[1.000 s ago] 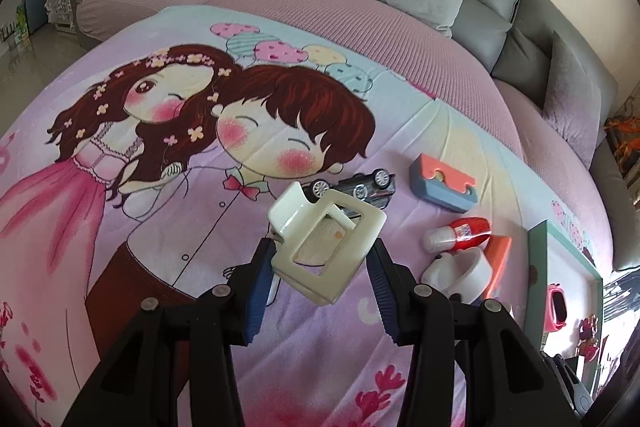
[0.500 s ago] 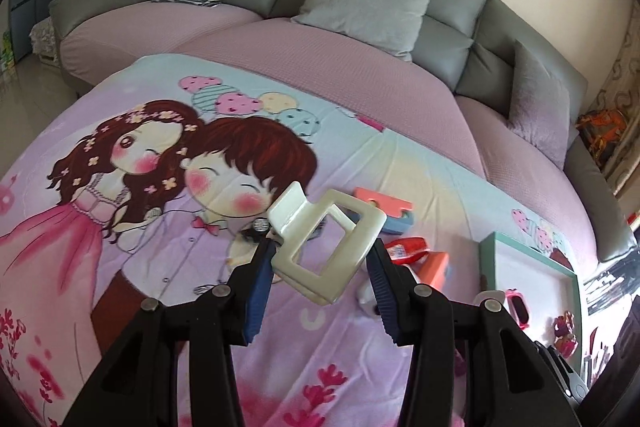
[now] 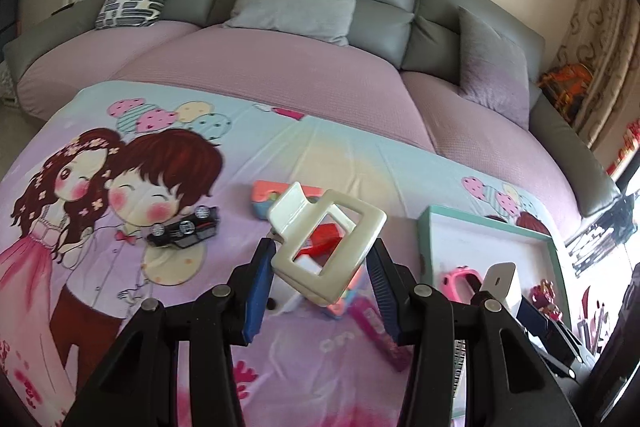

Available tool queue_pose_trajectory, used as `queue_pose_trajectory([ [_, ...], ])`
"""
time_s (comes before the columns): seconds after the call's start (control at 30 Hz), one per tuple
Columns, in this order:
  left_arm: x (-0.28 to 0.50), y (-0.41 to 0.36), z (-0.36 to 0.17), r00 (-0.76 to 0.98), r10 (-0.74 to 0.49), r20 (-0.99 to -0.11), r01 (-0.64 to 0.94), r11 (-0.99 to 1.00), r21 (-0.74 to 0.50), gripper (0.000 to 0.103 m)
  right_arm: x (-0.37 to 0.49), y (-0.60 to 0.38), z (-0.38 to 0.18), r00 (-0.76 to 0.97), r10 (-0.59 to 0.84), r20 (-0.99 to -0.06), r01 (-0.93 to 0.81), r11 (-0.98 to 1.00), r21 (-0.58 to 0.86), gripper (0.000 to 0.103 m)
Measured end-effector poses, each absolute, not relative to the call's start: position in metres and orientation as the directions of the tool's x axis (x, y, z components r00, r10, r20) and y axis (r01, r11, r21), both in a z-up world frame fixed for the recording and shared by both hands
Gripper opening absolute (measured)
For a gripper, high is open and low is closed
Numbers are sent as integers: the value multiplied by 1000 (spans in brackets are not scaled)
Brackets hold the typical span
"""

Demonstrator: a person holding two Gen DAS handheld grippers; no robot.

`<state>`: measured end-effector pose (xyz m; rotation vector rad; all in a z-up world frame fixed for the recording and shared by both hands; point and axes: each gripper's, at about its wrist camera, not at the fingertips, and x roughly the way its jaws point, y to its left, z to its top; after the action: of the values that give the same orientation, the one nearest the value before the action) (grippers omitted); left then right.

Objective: Organize rigid objects
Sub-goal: 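Lift the cream holder and white charger cube and carry both over the tray, then lower the cream holder and white charger cube into the tray and open both tools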

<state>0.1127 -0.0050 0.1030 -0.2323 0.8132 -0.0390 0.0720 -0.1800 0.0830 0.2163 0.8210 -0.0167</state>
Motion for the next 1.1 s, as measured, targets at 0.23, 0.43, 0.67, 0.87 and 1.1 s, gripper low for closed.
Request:
queue_pose_trajectory([
  [0.23,117,-57,104,667,-204,-717,77,975,-207,49,64,-225,83,674,-36,-738,221,963,154,62],
  [0.43,118,-99,98,628,-269,-730,181,963,-199,49,56,-265,80,638,-123,-760,337,932,132,62],
  [0.67,116,-135,89,578,-315,-753,262,945,-194,49,46,-289,82,628,-166,-761,399,908,131,62],
  [0.87,113,-156,78,534,-335,-776,313,931,-187,49,49,-289,77,621,-136,-772,390,908,153,62],
  [1.1,114,-160,70,516,-326,-792,310,933,-182,49,52,-289,70,595,-131,-793,394,907,146,62],
])
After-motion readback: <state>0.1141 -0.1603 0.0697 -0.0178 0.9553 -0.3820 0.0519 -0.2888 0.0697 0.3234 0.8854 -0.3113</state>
